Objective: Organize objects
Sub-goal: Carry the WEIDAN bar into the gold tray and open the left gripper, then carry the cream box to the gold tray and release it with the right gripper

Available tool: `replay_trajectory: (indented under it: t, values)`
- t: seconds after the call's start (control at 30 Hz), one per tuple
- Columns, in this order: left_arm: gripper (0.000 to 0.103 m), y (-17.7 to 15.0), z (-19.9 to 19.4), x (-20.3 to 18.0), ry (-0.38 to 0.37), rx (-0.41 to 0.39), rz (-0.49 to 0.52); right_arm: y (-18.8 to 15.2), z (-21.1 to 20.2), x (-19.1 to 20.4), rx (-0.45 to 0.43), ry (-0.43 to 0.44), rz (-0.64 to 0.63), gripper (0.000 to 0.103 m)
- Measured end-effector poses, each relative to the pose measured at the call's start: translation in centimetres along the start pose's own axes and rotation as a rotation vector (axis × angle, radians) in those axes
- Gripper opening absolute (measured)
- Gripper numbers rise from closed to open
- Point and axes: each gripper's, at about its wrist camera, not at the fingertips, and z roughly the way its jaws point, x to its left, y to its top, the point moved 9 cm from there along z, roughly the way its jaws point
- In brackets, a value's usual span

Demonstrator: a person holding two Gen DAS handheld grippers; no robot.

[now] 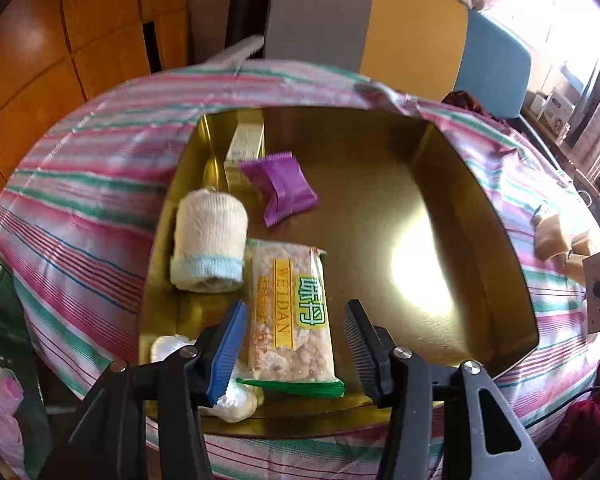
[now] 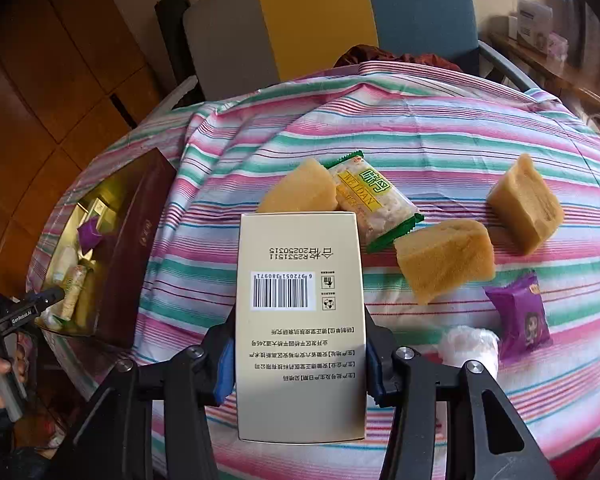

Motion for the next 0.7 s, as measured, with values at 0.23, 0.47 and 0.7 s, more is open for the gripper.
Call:
replay_trajectory:
  t: [0.23,0.47,0.7]
  values:
    - [0.051,0.6,-1.5,0.8,-0.010,-0.056,-0.004,3.2,-2.8,6.2,-0.060,0.056,-0.054,0.050]
    - [0.051,0.7,-2.7,3.2,-0.033,-0.096,-0.070,6.1,0.3,18.0,0.002,0.185,-0.195,0.051]
    - [0.051,0.3,-3.1,5.5,-0.032,-0.116,-0.107,7.4,10.2,25.7,0.149,0.195,-0.214,0.051]
